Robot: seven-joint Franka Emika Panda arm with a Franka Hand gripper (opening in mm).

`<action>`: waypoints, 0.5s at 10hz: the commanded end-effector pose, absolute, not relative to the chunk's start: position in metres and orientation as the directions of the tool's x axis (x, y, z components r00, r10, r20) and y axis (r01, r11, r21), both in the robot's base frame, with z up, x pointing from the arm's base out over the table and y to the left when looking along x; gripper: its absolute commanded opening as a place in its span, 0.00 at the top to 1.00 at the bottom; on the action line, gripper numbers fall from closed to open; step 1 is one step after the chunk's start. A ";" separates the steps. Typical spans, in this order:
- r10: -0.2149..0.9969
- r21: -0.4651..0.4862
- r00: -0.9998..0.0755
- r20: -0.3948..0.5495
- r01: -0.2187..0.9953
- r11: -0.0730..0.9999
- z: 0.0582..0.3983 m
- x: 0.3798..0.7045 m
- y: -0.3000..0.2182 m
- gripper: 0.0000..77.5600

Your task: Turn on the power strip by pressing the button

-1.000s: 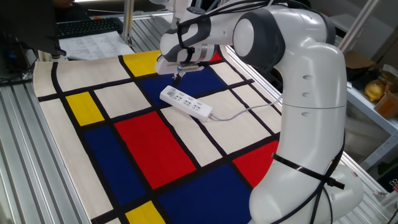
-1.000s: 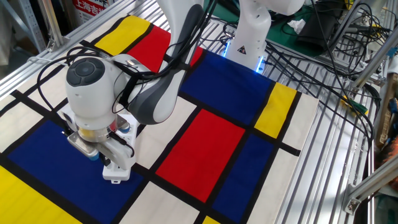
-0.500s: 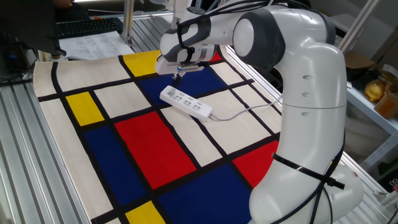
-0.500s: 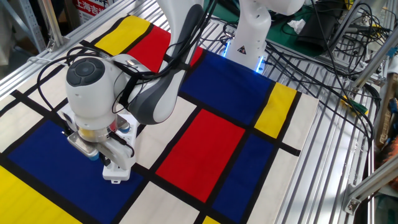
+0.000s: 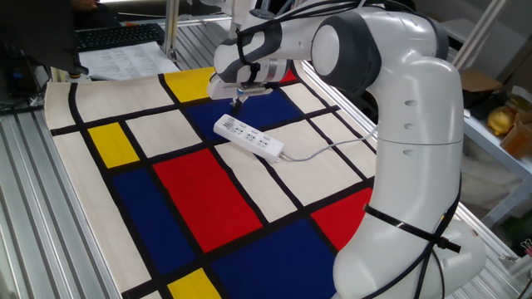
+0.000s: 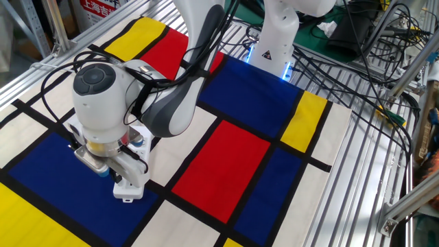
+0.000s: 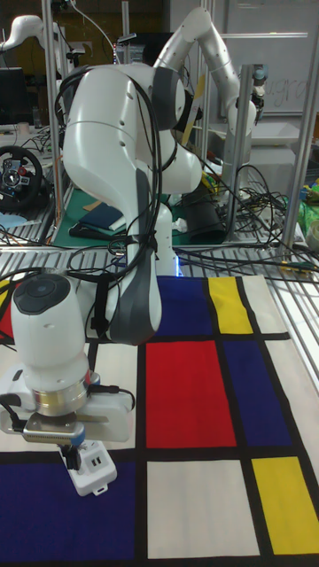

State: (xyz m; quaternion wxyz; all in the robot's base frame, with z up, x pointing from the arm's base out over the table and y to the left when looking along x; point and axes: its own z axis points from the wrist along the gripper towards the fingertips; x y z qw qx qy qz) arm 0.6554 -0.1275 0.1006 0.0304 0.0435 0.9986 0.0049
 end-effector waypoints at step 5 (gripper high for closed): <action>0.129 -0.018 -0.991 -0.023 0.130 0.991 0.081 0.655 -0.122 1.00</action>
